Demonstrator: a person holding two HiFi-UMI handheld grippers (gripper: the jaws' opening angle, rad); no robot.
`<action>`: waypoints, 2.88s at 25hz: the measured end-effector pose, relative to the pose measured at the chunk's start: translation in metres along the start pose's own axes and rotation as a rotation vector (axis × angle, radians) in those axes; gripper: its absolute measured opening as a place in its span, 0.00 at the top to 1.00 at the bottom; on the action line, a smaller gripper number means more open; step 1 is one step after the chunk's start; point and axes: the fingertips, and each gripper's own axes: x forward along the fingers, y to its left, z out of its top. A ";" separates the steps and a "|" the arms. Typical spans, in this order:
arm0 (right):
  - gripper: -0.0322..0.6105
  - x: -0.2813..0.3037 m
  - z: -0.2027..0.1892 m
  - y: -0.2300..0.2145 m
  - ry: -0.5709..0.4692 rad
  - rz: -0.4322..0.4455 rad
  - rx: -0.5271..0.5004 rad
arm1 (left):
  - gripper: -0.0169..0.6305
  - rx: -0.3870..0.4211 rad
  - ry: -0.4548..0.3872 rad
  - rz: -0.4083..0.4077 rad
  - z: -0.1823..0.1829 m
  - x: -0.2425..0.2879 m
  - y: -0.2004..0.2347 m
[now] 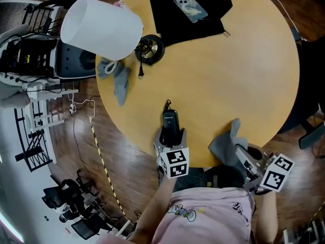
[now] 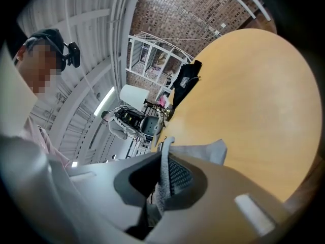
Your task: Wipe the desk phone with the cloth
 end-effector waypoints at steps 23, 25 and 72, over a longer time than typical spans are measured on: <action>0.94 0.106 0.031 0.103 0.053 0.332 -0.170 | 0.49 -0.632 -0.286 -0.885 0.050 -0.065 -0.007; 0.94 0.136 0.040 0.122 0.063 0.392 -0.186 | 0.50 -0.630 -0.306 -0.937 0.051 -0.072 -0.009; 0.94 0.159 0.033 0.161 -0.054 0.856 0.363 | 0.50 -0.945 -0.803 -1.585 0.128 -0.203 0.048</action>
